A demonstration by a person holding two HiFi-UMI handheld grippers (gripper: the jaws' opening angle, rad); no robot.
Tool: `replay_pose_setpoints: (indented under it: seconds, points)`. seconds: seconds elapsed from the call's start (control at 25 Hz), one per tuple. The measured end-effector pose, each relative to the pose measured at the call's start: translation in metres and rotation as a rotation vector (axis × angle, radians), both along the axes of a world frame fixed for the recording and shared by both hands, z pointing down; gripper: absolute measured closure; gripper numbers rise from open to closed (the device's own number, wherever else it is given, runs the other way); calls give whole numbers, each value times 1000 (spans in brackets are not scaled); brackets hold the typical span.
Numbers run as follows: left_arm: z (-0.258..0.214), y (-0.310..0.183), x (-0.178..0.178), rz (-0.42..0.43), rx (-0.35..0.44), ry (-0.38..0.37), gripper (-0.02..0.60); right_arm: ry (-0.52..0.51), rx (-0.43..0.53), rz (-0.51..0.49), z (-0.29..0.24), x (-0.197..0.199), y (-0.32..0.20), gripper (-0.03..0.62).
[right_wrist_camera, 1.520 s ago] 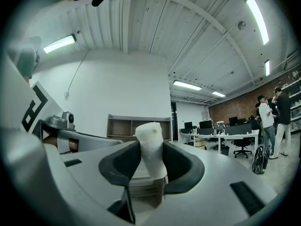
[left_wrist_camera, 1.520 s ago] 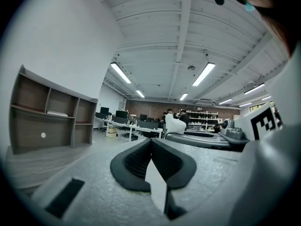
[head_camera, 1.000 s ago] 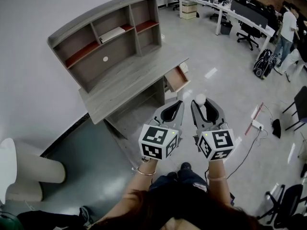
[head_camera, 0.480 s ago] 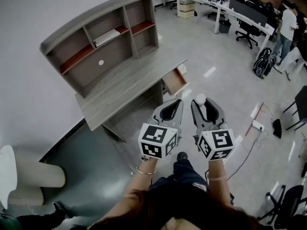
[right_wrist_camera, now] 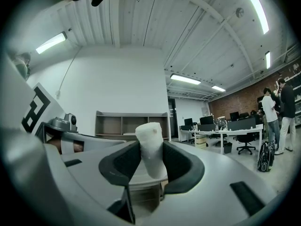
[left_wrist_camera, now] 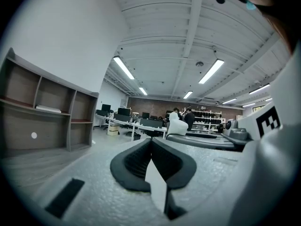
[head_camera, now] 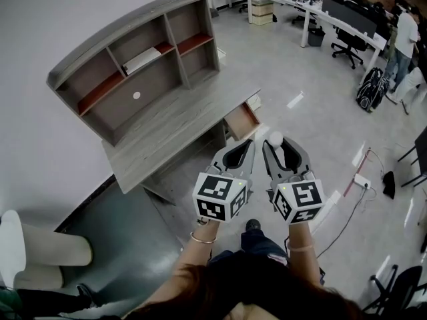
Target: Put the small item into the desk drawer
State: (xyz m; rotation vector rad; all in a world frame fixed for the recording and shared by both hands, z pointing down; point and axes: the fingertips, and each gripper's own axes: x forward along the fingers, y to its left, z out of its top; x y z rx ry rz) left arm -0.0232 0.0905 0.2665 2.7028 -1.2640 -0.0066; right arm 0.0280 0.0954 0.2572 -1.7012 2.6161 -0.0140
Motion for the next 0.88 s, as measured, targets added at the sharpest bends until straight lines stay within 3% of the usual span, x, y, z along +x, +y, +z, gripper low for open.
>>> replay_pose_setpoints:
  seconds: [0.88]
  points:
    - [3,-113,40,-104,-26,-2,566,25,11,-93,-2,40,-119,457]
